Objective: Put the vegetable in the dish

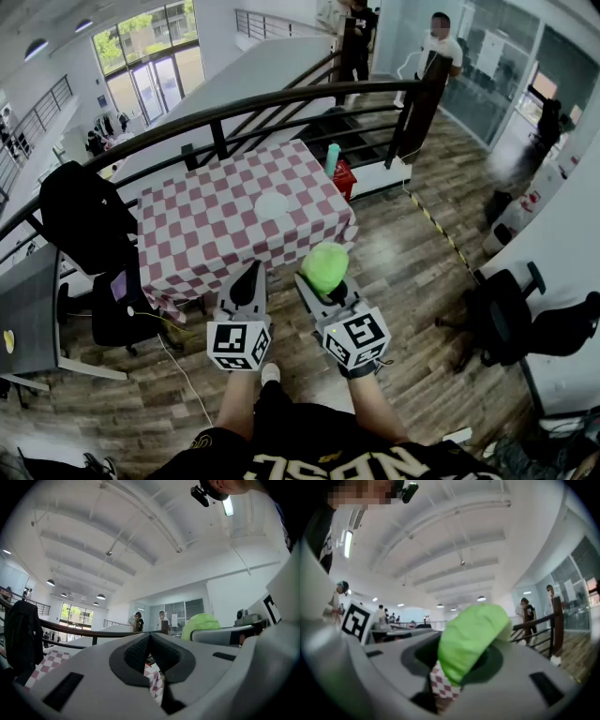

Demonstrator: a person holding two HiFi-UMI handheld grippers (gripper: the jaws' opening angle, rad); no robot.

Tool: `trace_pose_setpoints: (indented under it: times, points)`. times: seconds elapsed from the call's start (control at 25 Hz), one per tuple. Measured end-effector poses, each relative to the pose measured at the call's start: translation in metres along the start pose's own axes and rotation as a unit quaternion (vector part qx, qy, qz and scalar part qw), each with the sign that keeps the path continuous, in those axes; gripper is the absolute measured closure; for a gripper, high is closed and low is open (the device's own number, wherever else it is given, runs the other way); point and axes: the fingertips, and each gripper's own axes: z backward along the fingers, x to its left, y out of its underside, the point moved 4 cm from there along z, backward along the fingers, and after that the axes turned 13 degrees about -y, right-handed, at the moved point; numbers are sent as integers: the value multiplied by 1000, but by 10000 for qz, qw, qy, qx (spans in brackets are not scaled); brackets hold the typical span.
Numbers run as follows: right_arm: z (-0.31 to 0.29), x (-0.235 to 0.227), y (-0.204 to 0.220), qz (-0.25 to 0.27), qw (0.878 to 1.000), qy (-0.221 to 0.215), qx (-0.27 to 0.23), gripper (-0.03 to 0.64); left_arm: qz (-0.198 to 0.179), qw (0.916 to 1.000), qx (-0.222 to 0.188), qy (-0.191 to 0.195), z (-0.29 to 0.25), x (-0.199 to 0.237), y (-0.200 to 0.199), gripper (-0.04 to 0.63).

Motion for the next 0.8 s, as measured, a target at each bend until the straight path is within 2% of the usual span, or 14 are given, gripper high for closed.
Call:
trace_pose_setpoints:
  times: [0.32,0.48,0.6,0.8]
  points:
    - [-94,-27,-8,153,9998,96,-112,477,-86,9998,-99,179,-64,68,-15,577]
    - [-138,-38,-6,235,9996,102,-102,477,15,9998,-109,167,-89,103,-17,577]
    - [-161,-46,2,171,9998,108,-25,477,127,9998,12,138,-106,121,-5,577]
    - [-181,-85,26,-217,9995,140,186,477,277,9990,281,192,-141,126,21,577]
